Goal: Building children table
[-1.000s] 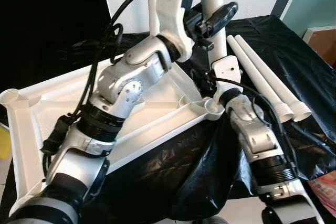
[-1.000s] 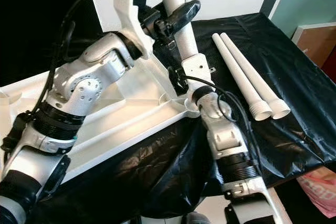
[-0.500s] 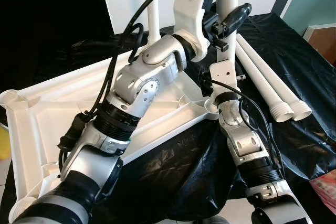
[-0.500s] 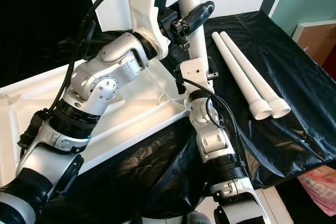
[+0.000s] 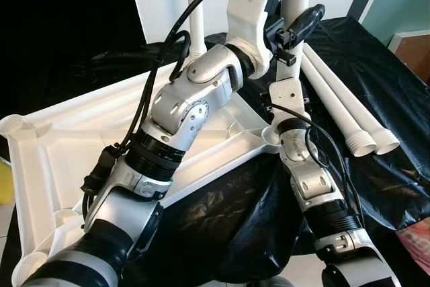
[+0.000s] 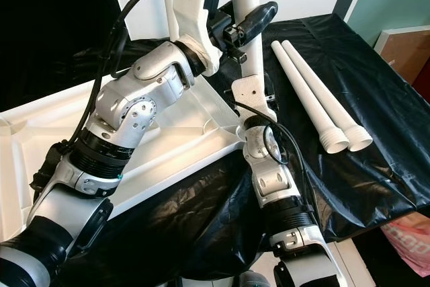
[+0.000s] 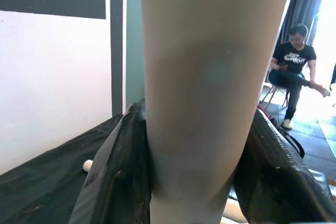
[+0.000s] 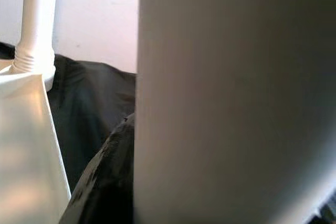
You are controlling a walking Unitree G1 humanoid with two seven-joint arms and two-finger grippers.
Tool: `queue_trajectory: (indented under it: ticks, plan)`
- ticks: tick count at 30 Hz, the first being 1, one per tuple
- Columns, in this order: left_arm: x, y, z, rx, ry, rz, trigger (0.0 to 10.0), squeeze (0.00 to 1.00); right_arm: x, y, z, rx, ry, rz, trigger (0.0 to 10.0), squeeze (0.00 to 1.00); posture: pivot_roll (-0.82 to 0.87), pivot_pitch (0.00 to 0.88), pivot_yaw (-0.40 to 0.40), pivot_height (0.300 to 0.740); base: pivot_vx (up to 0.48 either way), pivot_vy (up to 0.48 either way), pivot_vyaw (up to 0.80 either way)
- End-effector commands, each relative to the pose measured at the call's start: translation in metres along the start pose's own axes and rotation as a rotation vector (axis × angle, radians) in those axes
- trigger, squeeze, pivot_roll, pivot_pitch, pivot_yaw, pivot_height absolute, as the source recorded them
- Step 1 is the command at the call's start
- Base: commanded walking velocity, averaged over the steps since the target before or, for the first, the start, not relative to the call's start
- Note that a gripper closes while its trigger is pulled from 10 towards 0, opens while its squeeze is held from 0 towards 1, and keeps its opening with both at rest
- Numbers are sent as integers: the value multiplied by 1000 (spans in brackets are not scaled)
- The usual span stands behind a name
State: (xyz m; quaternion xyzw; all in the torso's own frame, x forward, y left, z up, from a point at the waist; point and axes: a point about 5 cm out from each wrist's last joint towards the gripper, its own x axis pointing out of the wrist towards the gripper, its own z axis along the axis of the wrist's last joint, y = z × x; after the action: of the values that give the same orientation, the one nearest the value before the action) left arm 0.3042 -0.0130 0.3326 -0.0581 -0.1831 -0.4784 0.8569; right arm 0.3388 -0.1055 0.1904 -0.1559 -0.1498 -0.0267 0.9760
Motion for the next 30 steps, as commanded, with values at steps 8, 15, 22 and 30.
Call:
queue_trajectory:
  ticks: [8, 15, 22, 30]
  plan:
    - [9, -29, 1, -17, -11, -185, 10000, 0, 0, 11, 1, 3, 3, 28, 3020, 0, -15, 87, 22, 740, 0, 0, 0]
    - [8, -29, 1, -35, -18, -195, 10000, 1000, 2, 6, -1, 43, 23, 8, 10000, 0, -20, 89, 20, 740, 0, 0, 0]
    - [4, -26, 1, -37, -31, -169, 10000, 1000, 2, 1, -6, 104, 61, -18, 10000, 0, -18, 98, 20, 740, 0, 0, 0]
    - [-4, -8, -6, -13, 3, -81, 10000, 0, 3, -6, -8, 164, 71, -40, 10000, 0, -18, 108, 21, 740, 0, 0, 0]
